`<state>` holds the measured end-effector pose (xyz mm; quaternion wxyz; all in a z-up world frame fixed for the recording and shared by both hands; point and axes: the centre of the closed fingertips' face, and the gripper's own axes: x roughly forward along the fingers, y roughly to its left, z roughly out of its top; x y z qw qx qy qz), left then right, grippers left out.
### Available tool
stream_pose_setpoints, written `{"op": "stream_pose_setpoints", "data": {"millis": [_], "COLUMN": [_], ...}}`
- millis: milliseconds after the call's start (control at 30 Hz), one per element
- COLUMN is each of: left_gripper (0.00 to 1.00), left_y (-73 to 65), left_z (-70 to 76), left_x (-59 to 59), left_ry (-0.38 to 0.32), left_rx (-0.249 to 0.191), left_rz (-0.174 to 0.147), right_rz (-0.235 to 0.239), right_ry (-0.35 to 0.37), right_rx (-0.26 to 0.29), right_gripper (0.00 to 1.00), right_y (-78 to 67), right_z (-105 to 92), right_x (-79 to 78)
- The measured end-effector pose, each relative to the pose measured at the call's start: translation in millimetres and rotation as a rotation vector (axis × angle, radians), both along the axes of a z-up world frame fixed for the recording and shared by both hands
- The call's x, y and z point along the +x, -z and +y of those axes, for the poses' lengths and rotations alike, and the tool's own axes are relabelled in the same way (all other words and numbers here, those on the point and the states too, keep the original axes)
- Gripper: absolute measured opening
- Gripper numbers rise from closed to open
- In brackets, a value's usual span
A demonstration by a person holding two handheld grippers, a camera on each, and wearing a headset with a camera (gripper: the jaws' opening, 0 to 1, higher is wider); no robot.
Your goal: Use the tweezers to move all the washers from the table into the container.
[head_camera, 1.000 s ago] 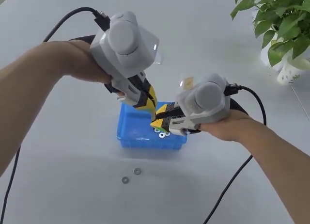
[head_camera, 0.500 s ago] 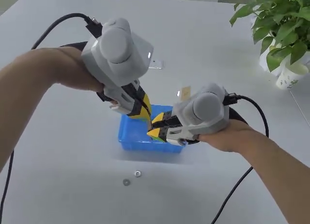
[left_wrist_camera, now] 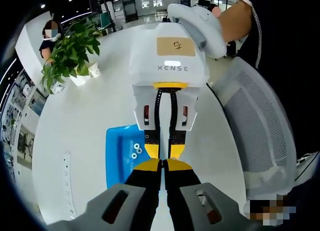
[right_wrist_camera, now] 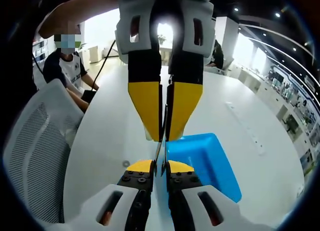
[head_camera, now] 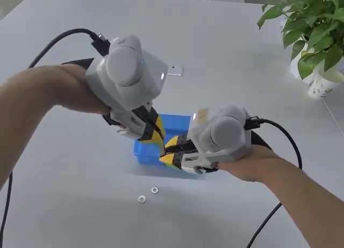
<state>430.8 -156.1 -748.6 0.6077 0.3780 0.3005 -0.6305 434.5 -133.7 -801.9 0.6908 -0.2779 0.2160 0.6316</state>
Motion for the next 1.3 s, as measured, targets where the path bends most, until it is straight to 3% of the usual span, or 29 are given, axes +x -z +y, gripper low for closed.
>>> {"op": "stream_pose_setpoints", "data": {"millis": [500, 833, 1300], "left_gripper": [0.05, 0.05, 0.05], "left_y": [15.1, 27.9, 38.5], "left_z": [6.0, 9.0, 11.7], "left_x": [-19.7, -27.7, -33.5], "left_ry": [-0.001, 0.002, -0.005], "left_rx": [0.031, 0.055, 0.057], "left_rz": [0.022, 0.035, 0.06], "right_rz": [0.016, 0.024, 0.041], "right_ry": [-0.028, -0.037, -0.046], "right_rx": [-0.012, -0.017, -0.014], "right_gripper": [0.11, 0.11, 0.11], "right_y": [14.8, 28.1, 40.1], "right_z": [6.8, 9.1, 13.1], "right_x": [-21.2, -29.8, -36.2]}}
